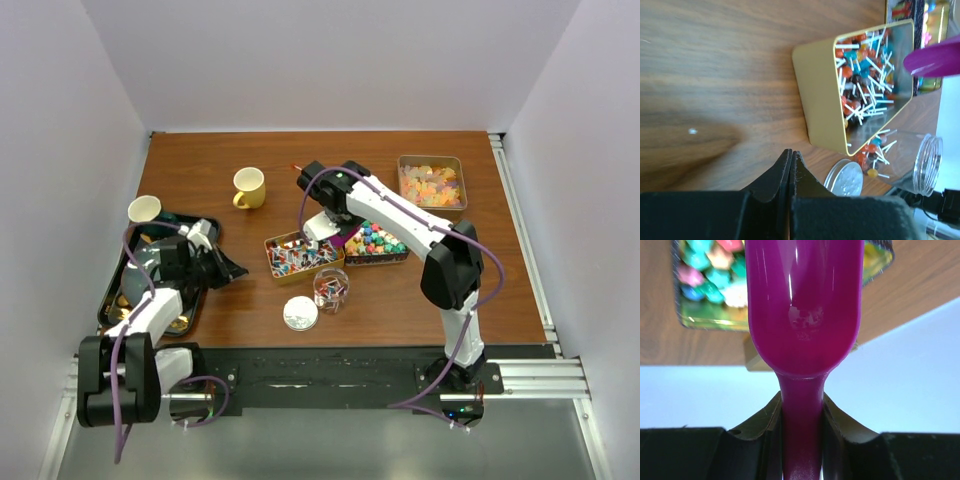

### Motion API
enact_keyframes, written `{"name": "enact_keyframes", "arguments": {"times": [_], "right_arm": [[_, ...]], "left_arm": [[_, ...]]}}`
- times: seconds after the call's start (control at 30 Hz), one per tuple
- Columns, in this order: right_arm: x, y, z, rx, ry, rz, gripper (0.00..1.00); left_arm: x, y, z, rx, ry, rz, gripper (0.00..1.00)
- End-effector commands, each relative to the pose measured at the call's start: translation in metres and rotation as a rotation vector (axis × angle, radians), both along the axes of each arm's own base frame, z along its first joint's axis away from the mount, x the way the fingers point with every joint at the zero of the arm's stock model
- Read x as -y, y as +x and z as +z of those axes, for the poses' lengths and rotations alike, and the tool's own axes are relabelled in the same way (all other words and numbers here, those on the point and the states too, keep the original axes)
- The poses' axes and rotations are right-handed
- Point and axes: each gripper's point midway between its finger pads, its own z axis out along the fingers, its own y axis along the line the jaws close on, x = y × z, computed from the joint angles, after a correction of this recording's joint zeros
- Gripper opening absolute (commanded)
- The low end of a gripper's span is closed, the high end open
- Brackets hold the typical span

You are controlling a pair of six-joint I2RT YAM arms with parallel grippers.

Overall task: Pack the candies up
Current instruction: Scoop the fake candies from the storage box.

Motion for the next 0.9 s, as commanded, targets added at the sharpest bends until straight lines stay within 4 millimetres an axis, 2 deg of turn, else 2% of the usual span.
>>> {"name": "enact_keyframes", "arguments": {"times": [0.0,0.03,0.07,0.3,0.43,0.63,0.67,0.7,0.77,0.8,0.87], "right_arm": [[-0.003,0.016,0.038,0.126,-0.134,0.092,0.00],[-0.003,0.017,0.036,0.130,-0.155,0.103,0.00],[-0.004,0.019,0.038,0.142,-0.194,0.123,0.00],[-0.022,0.013,0.029,0.173,-0.375,0.245,0.00],[-0.027,0.012,0.017,0.179,-0.479,0.275,0.00],[-0.029,0.015,0.013,0.200,-0.602,0.272,0.00],[-0.030,0.015,0.004,0.187,-0.613,0.262,0.00],[-0.034,0.015,0.007,0.195,-0.594,0.252,0.00],[-0.037,0.007,-0.013,0.124,-0.563,0.227,0.00],[-0.045,0.005,-0.009,0.128,-0.515,0.207,0.00],[-0.045,-0.007,-0.020,0.066,-0.462,0.146,0.00]], "left_arm": [[0.016,0.010,0.007,0.055,0.003,-0.041,0.00],[0.029,0.005,0.004,0.048,0.007,-0.093,0.00],[0.032,0.005,0.003,0.047,0.013,-0.106,0.00],[0.044,0.002,-0.016,-0.027,0.011,-0.144,0.00],[0.055,-0.001,-0.020,-0.026,0.004,-0.187,0.00],[0.064,-0.001,-0.022,-0.044,-0.027,-0.200,0.00],[0.065,-0.001,-0.022,-0.043,-0.034,-0.201,0.00],[0.066,-0.001,-0.023,-0.050,-0.036,-0.204,0.00],[0.068,0.001,-0.023,-0.041,-0.040,-0.211,0.00],[0.069,0.001,-0.025,-0.045,-0.042,-0.218,0.00],[0.071,0.005,-0.025,-0.040,-0.045,-0.222,0.00]]}}
